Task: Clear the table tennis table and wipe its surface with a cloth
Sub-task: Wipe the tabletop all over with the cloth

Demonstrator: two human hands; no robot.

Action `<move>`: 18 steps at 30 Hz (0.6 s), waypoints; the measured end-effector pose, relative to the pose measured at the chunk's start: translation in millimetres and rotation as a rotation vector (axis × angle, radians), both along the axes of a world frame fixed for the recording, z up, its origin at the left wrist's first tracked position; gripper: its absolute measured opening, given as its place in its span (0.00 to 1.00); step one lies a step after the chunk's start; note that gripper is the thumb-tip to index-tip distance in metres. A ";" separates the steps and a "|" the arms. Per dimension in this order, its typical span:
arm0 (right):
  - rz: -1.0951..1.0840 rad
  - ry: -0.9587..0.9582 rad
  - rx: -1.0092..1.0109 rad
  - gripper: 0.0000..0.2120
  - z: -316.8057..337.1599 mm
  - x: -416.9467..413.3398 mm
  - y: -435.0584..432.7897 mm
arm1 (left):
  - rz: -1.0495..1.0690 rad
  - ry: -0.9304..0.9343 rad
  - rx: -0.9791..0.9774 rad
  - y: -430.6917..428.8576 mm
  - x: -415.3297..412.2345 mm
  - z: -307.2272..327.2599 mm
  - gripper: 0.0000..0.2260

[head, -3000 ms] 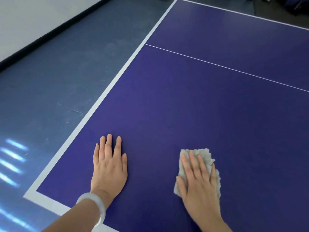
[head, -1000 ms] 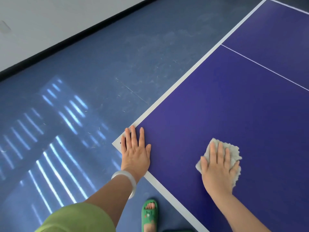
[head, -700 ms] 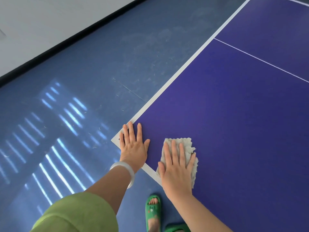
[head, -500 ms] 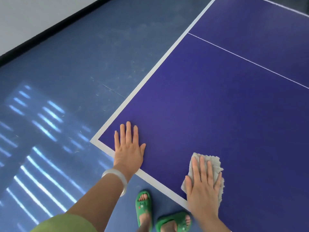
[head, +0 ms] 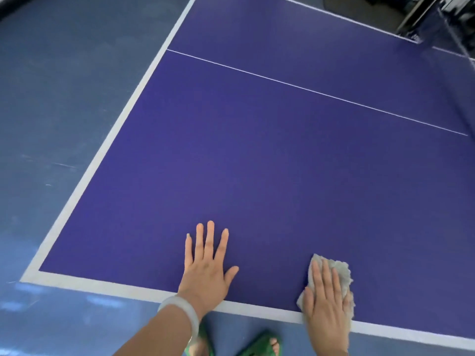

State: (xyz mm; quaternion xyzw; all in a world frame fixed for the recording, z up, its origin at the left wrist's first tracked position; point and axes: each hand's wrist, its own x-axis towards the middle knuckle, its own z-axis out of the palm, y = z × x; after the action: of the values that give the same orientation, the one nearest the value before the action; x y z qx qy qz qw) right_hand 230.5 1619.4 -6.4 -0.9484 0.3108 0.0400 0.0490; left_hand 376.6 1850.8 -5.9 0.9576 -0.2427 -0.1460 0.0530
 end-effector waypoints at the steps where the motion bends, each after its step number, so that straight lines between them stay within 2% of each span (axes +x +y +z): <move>1: -0.138 0.023 0.034 0.28 0.7 3.3 -5.8 | 0.001 0.002 0.002 -0.8 0.1 -0.3 0.33; 3: -0.363 0.010 0.080 0.25 -2.6 18.5 0.3 | -0.004 0.000 0.014 -2.3 -0.4 -0.4 0.33; 5: -0.369 0.003 0.105 0.26 -3.8 39.9 25.3 | -0.010 -0.011 0.009 -2.7 0.6 0.9 0.33; 7: -0.089 -0.043 0.049 0.28 -7.2 52.2 57.8 | -0.014 -0.024 -0.003 -1.1 1.0 1.1 0.33; 10: 0.491 -0.021 0.024 0.30 -11.0 38.7 76.3 | -0.026 -0.045 -0.016 4.2 0.8 0.3 0.33; 12: 0.569 -0.025 0.023 0.30 -14.9 17.4 44.2 | -0.019 -0.035 -0.032 5.0 1.6 0.4 0.34; 14: 0.406 -0.032 -0.030 0.29 -15.5 -9.5 1.9 | -0.002 -0.019 -0.042 2.3 2.1 1.3 0.36; 18: -0.261 -0.033 0.033 0.28 -7.0 -48.1 -66.1 | 0.027 -0.010 -0.029 -2.7 1.4 0.6 0.42</move>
State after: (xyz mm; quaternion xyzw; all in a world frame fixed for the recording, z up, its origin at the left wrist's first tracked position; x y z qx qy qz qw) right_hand 182.5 1553.3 -13.4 -0.8995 0.4299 0.0228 0.0742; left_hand 378.0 1848.1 -5.3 0.9607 -0.2319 -0.1371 0.0676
